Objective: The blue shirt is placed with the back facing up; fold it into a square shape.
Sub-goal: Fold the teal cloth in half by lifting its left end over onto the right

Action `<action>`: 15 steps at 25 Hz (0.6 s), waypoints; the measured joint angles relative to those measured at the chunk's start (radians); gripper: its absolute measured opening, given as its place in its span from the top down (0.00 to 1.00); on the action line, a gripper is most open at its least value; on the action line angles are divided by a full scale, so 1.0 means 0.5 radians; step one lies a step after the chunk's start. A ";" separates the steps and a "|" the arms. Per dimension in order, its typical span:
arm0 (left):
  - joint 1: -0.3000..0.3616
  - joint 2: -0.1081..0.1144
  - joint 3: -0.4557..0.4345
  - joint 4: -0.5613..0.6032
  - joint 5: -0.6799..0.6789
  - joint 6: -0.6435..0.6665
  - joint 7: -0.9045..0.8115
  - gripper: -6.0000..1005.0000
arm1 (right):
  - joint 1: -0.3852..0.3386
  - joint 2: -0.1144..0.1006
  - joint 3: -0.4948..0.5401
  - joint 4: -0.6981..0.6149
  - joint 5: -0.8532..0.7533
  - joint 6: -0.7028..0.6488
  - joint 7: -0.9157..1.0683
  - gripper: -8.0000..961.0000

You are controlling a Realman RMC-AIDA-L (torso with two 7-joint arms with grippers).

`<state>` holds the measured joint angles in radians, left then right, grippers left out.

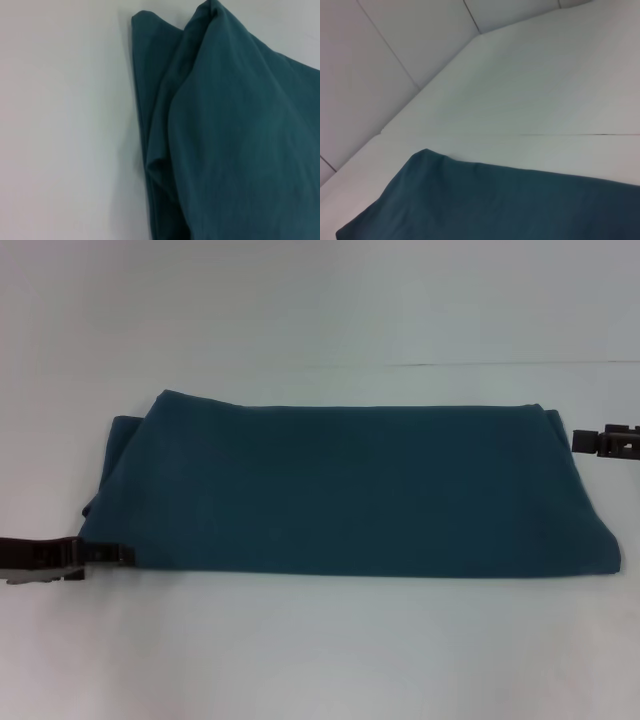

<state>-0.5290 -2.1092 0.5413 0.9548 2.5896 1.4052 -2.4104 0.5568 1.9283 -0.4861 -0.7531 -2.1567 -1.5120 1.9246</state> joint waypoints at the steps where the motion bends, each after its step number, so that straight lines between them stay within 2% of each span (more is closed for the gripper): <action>1: -0.003 0.000 0.001 -0.002 0.003 -0.003 -0.002 0.12 | -0.001 0.000 0.005 0.000 0.000 -0.003 0.000 0.04; 15: -0.049 0.001 0.039 -0.047 0.012 -0.058 -0.022 0.12 | -0.003 -0.003 0.048 0.000 0.000 -0.017 -0.002 0.04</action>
<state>-0.5536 -2.1085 0.5607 0.9311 2.5954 1.3761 -2.4215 0.5552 1.9270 -0.4621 -0.7532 -2.1567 -1.5204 1.9238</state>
